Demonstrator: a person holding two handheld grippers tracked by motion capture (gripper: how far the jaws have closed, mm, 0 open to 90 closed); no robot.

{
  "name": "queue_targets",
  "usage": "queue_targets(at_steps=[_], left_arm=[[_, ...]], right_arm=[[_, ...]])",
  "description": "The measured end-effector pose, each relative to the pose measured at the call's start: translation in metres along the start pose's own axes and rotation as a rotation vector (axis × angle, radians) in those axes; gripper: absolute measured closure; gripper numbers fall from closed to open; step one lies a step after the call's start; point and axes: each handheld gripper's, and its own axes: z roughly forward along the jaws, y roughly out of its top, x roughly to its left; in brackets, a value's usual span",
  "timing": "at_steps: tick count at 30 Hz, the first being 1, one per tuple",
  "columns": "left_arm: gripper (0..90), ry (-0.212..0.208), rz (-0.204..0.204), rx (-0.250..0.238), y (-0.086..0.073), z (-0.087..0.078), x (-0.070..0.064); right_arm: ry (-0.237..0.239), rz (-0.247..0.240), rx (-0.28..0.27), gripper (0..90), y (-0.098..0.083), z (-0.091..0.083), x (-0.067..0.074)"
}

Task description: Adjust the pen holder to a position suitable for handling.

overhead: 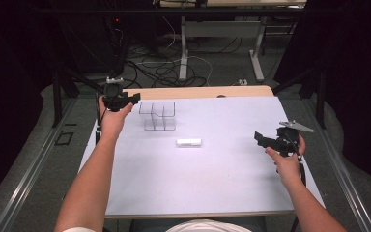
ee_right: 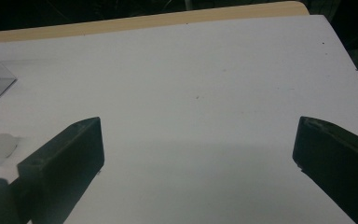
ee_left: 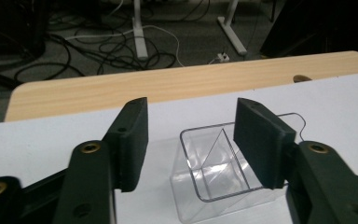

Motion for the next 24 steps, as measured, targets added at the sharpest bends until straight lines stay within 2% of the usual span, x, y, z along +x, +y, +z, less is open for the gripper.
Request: queue_targets(at_steps=[8, 9, 10, 12, 14, 18, 20, 24], left_arm=[[61.2, -0.001, -0.061, 0.111, -0.007, 0.018, 0.0], [62.9, -0.004, -0.086, 0.134, -0.008, 0.021, -0.001], [63.9, -0.004, -0.086, 0.134, -0.008, 0.021, -0.001], [66.2, 0.001, -0.106, 0.163, -0.009, 0.023, -0.001], [68.5, 0.02, -0.105, 0.173, -0.01, 0.025, -0.003], [71.9, 0.018, -0.104, 0.198, -0.012, 0.031, -0.005], [74.2, 0.033, -0.1, 0.23, -0.014, 0.035, -0.006], [79.1, 0.046, -0.105, 0.238, -0.016, 0.038, -0.006]], right_arm=[[0.006, 0.013, 0.011, 1.3, -0.001, 0.002, -0.001], [0.008, 0.021, 0.012, 1.3, -0.002, 0.002, -0.001], [0.009, 0.025, 0.014, 1.3, -0.002, 0.002, -0.001], [0.014, 0.021, 0.013, 1.4, -0.002, 0.002, -0.002], [0.015, 0.021, 0.014, 1.3, -0.002, 0.002, -0.002], [0.015, 0.022, 0.017, 1.4, -0.002, 0.002, -0.002], [0.014, 0.023, 0.028, 1.8, -0.002, 0.002, -0.002], [0.019, 0.023, 0.028, 2.2, -0.003, 0.004, -0.002]])
